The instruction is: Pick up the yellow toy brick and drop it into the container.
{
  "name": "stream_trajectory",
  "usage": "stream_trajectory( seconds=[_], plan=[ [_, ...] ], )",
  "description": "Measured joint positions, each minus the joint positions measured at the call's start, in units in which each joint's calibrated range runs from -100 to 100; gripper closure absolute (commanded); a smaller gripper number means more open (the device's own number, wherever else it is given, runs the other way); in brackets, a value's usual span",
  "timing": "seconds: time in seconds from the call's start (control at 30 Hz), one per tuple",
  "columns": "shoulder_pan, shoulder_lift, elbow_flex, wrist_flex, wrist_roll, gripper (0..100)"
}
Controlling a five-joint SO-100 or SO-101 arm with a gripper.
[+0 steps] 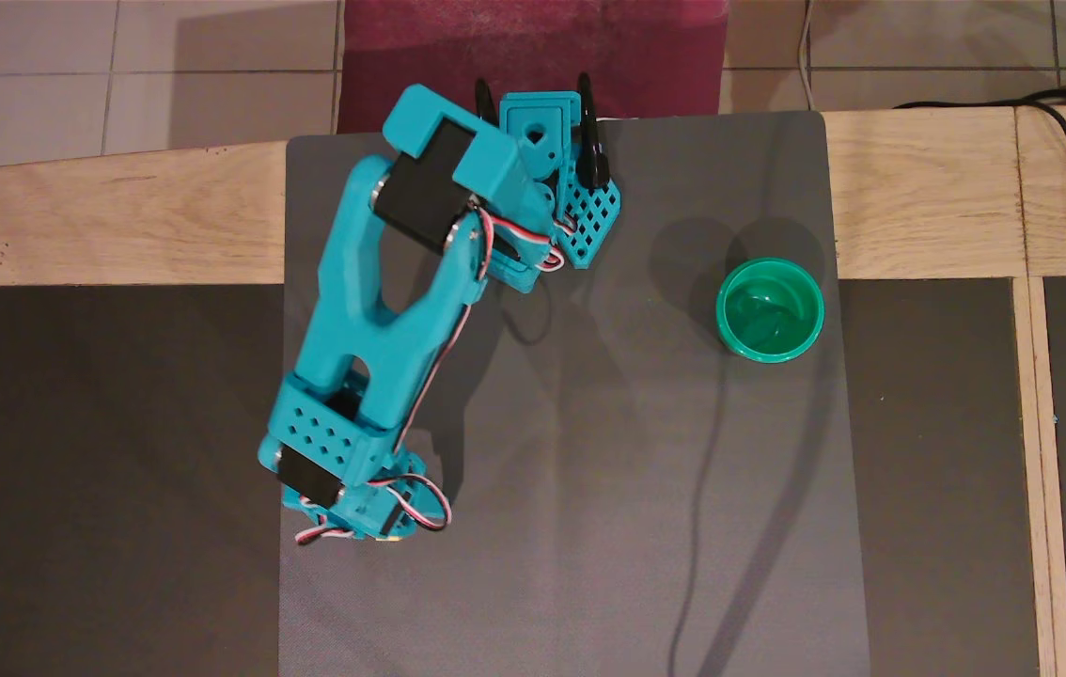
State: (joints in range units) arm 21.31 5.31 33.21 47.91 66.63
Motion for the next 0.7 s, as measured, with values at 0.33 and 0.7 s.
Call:
stream_trajectory(
  seconds=[0.33, 0.7],
  plan=[
    [1.1, 4.7, -0.6, -5.6, 0.3, 73],
    [1.4, 4.8, -0.7, -5.6, 0.3, 76]
  ],
)
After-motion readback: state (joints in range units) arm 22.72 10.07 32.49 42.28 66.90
